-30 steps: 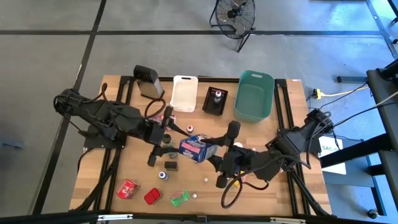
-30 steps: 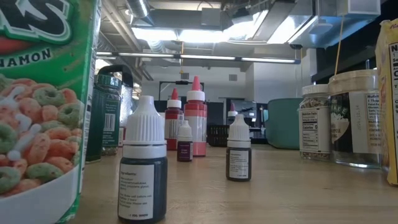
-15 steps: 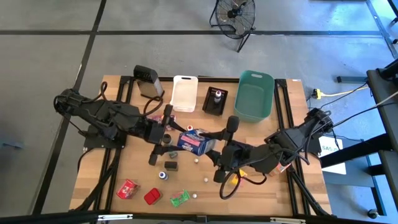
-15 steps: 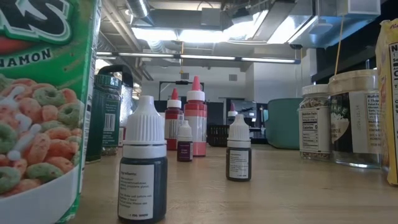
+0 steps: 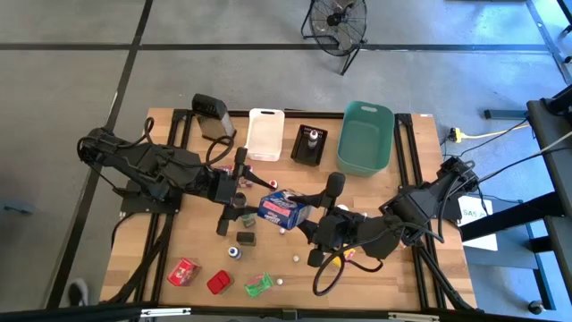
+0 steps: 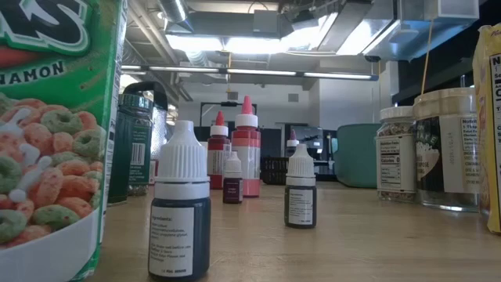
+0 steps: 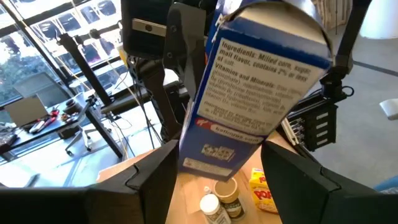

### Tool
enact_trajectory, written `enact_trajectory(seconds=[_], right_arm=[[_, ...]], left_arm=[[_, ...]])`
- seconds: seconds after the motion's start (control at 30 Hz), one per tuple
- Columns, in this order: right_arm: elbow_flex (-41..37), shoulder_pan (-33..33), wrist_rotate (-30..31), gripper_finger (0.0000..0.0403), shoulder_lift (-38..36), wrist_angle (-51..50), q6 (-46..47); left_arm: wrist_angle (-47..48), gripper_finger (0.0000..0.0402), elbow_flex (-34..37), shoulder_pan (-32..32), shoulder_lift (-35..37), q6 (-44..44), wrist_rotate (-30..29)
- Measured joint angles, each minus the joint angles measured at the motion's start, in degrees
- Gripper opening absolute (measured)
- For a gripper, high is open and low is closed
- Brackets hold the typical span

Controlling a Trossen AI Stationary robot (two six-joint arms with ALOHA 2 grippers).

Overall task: Pick & Place Kitchen Items
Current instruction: Put the blue cereal box into the green bin

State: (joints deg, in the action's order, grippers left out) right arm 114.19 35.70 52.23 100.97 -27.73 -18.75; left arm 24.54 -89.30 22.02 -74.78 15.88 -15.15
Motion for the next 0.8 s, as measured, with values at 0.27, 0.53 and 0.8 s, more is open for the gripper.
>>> enact_trajectory(seconds=[0.27, 0.53, 0.8], right_arm=[[0.0, -0.85, -0.67, 0.0176, -0.02, -0.13, 0.25], [0.03, -2.9, -5.11, 0.0177, -0.26, -0.39, 1.41], [0.09, -3.86, -5.16, 0.0176, -0.35, -0.49, 1.82]], left_arm=[[-0.72, 0.0224, -0.02, -0.04, 0.02, -0.72, 3.05], [-1.09, 0.0224, -0.02, -0.04, 0.15, -0.7, 5.05], [-3.78, 0.0224, -0.07, 0.07, 0.12, 0.44, -0.95]])
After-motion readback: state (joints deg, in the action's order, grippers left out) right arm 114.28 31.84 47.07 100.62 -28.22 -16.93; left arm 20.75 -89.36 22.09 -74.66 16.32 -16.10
